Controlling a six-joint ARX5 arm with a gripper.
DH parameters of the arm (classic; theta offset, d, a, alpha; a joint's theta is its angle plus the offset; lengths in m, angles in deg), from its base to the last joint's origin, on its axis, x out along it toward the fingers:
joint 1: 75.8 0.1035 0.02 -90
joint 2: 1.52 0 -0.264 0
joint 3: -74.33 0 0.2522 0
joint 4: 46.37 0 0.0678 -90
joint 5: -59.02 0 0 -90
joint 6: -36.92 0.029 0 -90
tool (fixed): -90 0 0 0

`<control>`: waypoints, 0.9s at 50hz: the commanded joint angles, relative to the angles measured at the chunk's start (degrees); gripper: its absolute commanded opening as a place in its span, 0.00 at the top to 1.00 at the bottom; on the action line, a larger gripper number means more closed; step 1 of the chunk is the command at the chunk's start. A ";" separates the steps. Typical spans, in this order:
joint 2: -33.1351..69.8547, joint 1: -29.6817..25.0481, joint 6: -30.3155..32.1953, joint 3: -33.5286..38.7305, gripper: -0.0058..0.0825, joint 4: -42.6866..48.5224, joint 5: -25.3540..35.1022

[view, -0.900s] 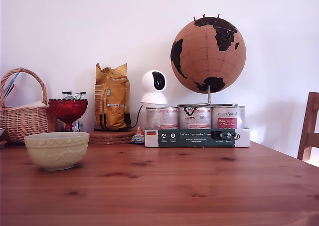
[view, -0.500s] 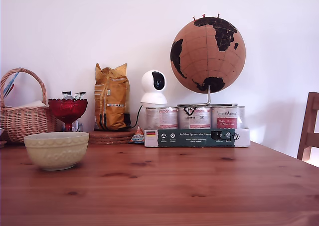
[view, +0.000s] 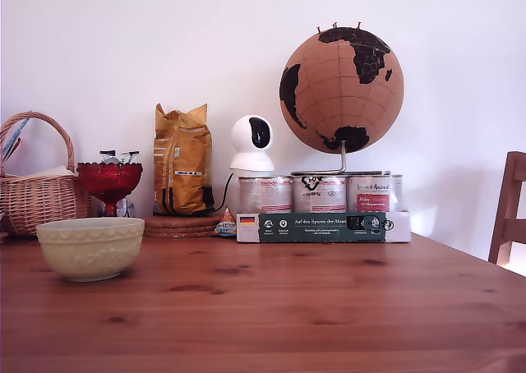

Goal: Pick the grey coffee capsule and place it inside the green bowl

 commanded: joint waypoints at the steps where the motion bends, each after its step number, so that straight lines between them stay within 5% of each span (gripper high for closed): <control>1: 3.56 0.09 -0.17 0.98 0.96 -0.42 -0.52; 14: 19.80 0.04 5.22 -2.03 0.93 -7.13 -2.93; 17: 24.20 -0.04 5.44 -2.03 0.78 -10.14 -2.82; 21: 29.92 -0.48 5.46 -2.14 0.46 -14.62 -2.78; 24: 33.79 -0.72 6.01 -2.32 0.36 -17.22 -3.30; 45: 56.83 -0.72 12.48 -2.32 0.34 -41.62 -5.88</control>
